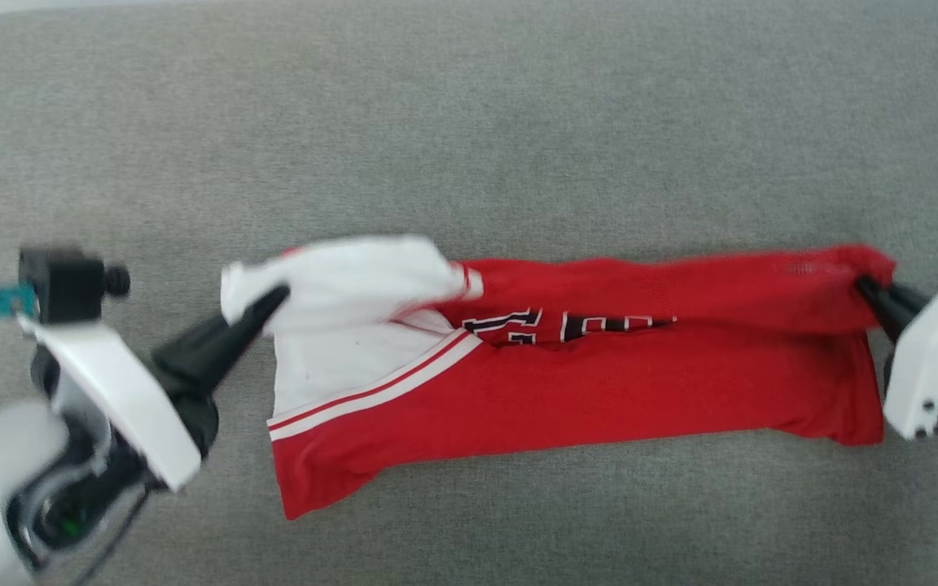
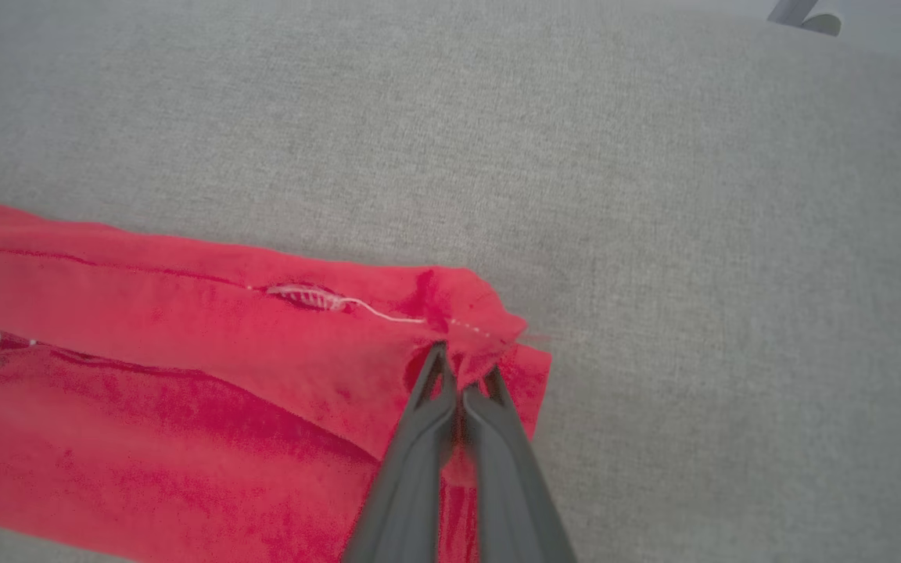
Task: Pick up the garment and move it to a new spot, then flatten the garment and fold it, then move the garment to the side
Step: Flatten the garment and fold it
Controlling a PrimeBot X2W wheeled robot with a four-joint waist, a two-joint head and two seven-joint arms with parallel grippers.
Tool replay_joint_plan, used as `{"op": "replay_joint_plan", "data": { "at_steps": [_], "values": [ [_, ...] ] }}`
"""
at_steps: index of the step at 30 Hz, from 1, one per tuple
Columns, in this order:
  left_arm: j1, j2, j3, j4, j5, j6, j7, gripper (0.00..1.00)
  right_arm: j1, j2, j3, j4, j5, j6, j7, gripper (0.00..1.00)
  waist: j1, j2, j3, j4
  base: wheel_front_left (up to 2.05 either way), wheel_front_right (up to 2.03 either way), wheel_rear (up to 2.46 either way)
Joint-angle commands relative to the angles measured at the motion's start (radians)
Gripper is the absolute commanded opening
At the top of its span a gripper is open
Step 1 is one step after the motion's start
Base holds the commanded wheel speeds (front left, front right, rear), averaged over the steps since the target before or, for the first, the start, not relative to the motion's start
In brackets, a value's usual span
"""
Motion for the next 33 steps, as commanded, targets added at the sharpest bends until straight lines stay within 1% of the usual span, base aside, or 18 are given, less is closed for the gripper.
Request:
{"op": "replay_joint_plan", "data": {
  "at_steps": [1, 5, 7, 10, 12, 15, 20, 22, 23, 24, 25, 26, 27, 28, 33],
  "values": [
    [0.031, -0.004, -0.003, -0.009, -0.005, -0.002, -0.018, 0.0, 0.028, 0.012, -0.019, -0.022, 0.003, 0.0, 0.003, 0.0, 0.0, 0.0, -0.007, 0.006, 0.0, 0.0, 0.0],
    [0.135, -0.028, 0.015, -0.009, -0.028, -0.002, -0.052, 0.0, 0.116, 0.043, -0.079, -0.068, -0.003, 0.0, 0.0, 0.0, 0.0, 0.0, -0.011, 0.013, 0.0, 0.0, 0.0],
    [0.18, -0.042, 0.032, 0.021, -0.016, -0.002, -0.058, 0.0, 0.14, 0.054, -0.095, -0.071, -0.015, 0.0, -0.008, 0.0, 0.0, 0.0, -0.008, 0.014, 0.0, 0.0, 0.0],
    [0.236, -0.1, 0.083, 0.073, -0.01, -0.002, -0.058, 0.0, 0.154, 0.077, -0.105, -0.042, -0.027, 0.0, -0.027, 0.0, 0.0, 0.0, 0.001, 0.014, 0.0, 0.0, 0.0],
    [0.267, -0.124, 0.11, 0.11, 0.01, -0.001, -0.058, 0.0, 0.147, 0.09, -0.104, -0.013, -0.04, 0.0, -0.046, 0.0, 0.0, 0.0, 0.007, 0.014, 0.0, 0.0, 0.0],
    [0.296, -0.176, 0.15, 0.142, 0.016, -0.001, -0.058, 0.0, 0.127, 0.105, -0.096, 0.036, -0.052, 0.0, -0.077, 0.0, 0.0, 0.0, 0.013, 0.012, 0.0, 0.0, 0.0],
    [0.326, -0.225, 0.17, 0.198, 0.068, -0.001, -0.058, 0.0, 0.103, 0.112, -0.072, 0.094, -0.053, 0.0, -0.111, 0.0, 0.0, 0.0, 0.013, 0.008, 0.0, 0.0, 0.0],
    [0.33, -0.23, 0.173, 0.203, 0.074, -0.001, -0.058, 0.0, 0.102, 0.11, -0.069, 0.098, -0.052, 0.0, -0.115, 0.0, 0.0, 0.0, 0.011, 0.007, 0.0, 0.0, 0.0],
    [0.336, -0.235, 0.177, 0.207, 0.078, -0.001, -0.058, 0.0, 0.099, 0.11, -0.072, 0.099, -0.049, 0.0, -0.124, 0.15, 0.0, 0.0, 0.007, 0.006, 0.0, 0.0, 0.0],
    [0.342, -0.239, 0.18, 0.208, 0.08, -0.001, -0.058, 0.13, 0.097, 0.112, -0.079, 0.098, -0.048, 0.0, -0.132, 0.38, 0.0, 0.0, 0.004, 0.005, 0.0, 0.0, 0.0],
    [0.347, -0.243, 0.188, 0.209, 0.089, -0.001, -0.058, 0.32, 0.1, 0.109, -0.083, 0.094, -0.055, 0.0, -0.138, 1.0, 0.0, 0.0, 0.0, 0.006, 0.0, 0.0, 0.0],
    [0.354, -0.249, 0.2, 0.208, 0.094, -0.001, -0.058, 0.57, 0.109, 0.105, -0.087, 0.088, -0.059, 0.0, -0.141, 1.0, 0.0, 0.0, -0.007, 0.009, 0.0, 0.0, 0.0],
    [0.364, -0.253, 0.211, 0.205, 0.101, -0.001, -0.058, 0.92, 0.117, 0.107, -0.093, 0.078, -0.054, 0.0, -0.143, 1.0, 0.0, 0.0, -0.011, 0.012, 0.0, 0.0, 0.0],
    [0.374, -0.258, 0.223, 0.203, 0.109, -0.001, -0.058, 1.0, 0.125, 0.113, -0.103, 0.067, -0.045, 0.0, -0.142, 1.0, 0.0, 0.0, -0.017, 0.015, 0.0, 0.0, 0.0],
    [0.432, -0.293, 0.314, 0.195, 0.172, -0.001, -0.058, 1.0, 0.178, 0.118, -0.166, 0.008, -0.019, 0.0, -0.109, 1.0, 0.0, 0.0, -0.048, 0.048, 0.0, 0.0, 0.0]
  ]
}}
